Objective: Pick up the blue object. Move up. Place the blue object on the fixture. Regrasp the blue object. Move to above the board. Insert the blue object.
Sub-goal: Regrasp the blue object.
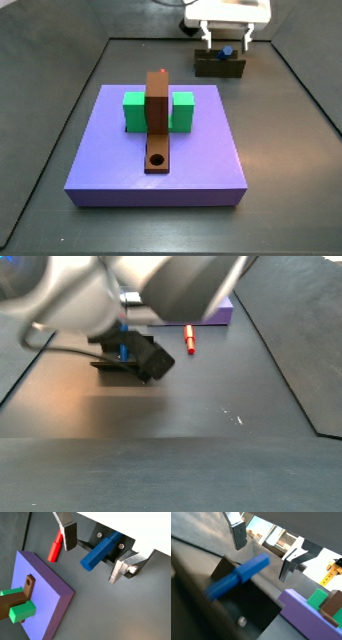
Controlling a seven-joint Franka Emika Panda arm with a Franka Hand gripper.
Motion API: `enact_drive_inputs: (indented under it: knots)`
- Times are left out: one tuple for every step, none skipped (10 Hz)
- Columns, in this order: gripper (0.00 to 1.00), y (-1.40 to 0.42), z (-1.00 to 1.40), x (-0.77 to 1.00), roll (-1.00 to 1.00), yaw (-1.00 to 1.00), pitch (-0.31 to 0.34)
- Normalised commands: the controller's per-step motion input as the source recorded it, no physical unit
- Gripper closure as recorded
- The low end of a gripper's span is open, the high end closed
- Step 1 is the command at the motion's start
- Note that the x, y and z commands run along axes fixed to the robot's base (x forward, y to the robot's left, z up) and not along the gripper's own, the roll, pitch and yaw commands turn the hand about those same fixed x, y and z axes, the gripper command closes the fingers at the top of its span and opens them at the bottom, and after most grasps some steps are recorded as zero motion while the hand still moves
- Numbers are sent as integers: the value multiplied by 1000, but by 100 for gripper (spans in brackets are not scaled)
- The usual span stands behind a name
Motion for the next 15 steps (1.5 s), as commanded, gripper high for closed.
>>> enact_drive_inputs:
  knots:
    - [0,-91,786,23,323,-60,-223]
    - [0,0,369,-211,394,-166,-346]
    - [0,-40,323,-246,543,-197,-280]
    - [0,-34,303,-271,657,-191,-194]
    - [0,-106,246,-240,866,-186,-103]
    - [0,-211,189,-206,1000,-211,-6]
    - [0,-203,166,-214,1000,-209,0]
    - [0,-166,80,-229,1000,-197,0]
    - [0,-200,0,-157,1000,-151,57]
    - [0,-234,0,-71,1000,-117,97]
    - [0,-214,0,-37,1000,-114,114]
    - [0,-154,0,0,1000,-106,117]
    - [0,-123,9,0,1000,-89,103]
    - [0,-91,46,0,1000,-49,109]
    - [0,-43,91,11,1000,0,123]
